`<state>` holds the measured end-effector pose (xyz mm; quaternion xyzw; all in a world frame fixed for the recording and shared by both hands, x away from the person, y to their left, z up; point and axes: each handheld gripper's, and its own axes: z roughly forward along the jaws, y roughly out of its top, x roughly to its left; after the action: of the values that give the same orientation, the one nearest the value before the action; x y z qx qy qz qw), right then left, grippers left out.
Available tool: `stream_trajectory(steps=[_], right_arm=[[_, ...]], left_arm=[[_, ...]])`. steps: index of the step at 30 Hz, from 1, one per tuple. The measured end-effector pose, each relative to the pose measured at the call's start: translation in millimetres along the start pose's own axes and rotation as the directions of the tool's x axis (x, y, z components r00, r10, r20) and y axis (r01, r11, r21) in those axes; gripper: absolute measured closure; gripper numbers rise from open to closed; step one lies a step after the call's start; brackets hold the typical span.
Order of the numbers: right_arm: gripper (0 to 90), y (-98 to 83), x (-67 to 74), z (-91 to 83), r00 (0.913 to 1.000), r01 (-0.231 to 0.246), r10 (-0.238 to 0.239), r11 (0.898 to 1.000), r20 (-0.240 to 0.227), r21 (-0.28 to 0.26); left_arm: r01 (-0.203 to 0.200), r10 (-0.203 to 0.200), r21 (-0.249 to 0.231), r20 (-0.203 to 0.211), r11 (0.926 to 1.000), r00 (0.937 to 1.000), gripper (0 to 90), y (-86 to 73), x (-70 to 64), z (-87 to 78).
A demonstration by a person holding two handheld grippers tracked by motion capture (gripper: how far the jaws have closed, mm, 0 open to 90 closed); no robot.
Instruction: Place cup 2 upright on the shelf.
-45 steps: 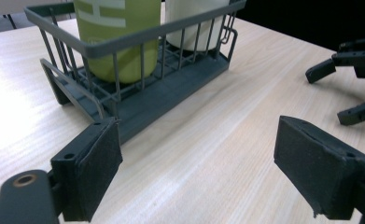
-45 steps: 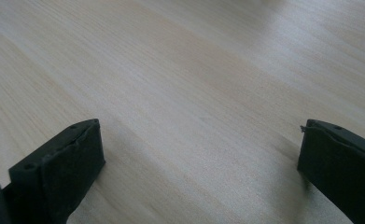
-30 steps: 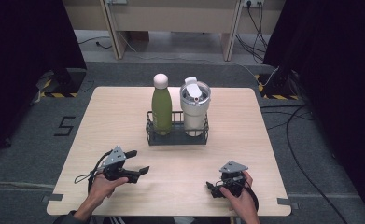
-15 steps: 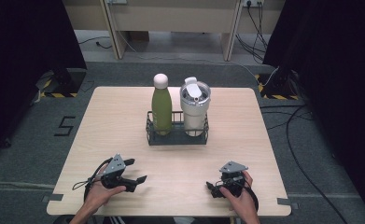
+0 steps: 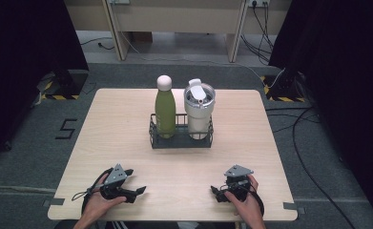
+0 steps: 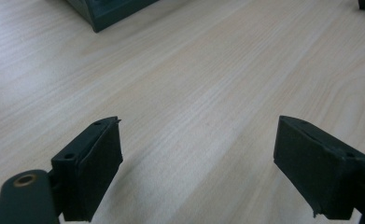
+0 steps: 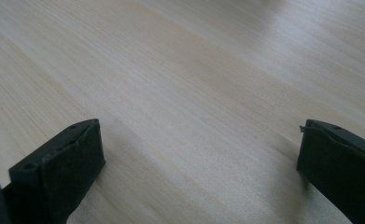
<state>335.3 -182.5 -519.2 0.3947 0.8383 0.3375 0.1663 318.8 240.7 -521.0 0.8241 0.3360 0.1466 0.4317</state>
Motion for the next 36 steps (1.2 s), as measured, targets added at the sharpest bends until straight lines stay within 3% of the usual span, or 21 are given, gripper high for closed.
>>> stream_trajectory(steps=[5,8,16,21,28,36], right_arm=[[0.9,0.0,-0.1,0.0,1.0000,0.000,0.000,1.000,-0.001,0.000],[0.9,0.0,0.3,0.0,1.0000,-0.004,0.004,1.000,-0.001,0.001],[0.9,0.0,0.0,0.0,1.0000,0.000,0.000,1.000,0.000,0.000],[0.9,0.0,0.0,0.0,1.0000,0.000,0.000,1.000,0.000,0.000],[0.9,0.0,0.0,0.0,1.0000,0.000,0.000,1.000,0.000,0.000],[0.9,0.0,0.0,0.0,1.0000,0.001,-0.001,1.000,0.000,0.000]], left_arm=[[-0.006,0.006,-0.006,-0.030,1.0000,0.9995,14.9,-1.8,-1.1,-4.8],[0.007,-0.007,-0.016,-0.026,0.9999,0.9996,14.9,-3.7,-1.9,-5.7],[-0.006,0.006,-0.017,-0.043,0.9998,0.9991,14.9,-7.2,-6.8,-9.4],[-0.005,0.006,0.007,-0.046,1.0000,0.9989,14.9,-9.3,-8.2,-11.1],[-0.018,0.022,0.088,-0.049,0.9960,0.9986,14.8,-11.0,-12.8,-9.1],[-0.007,0.009,0.096,-0.029,0.9954,0.9995,13.7,-11.5,-12.4,-9.2]])
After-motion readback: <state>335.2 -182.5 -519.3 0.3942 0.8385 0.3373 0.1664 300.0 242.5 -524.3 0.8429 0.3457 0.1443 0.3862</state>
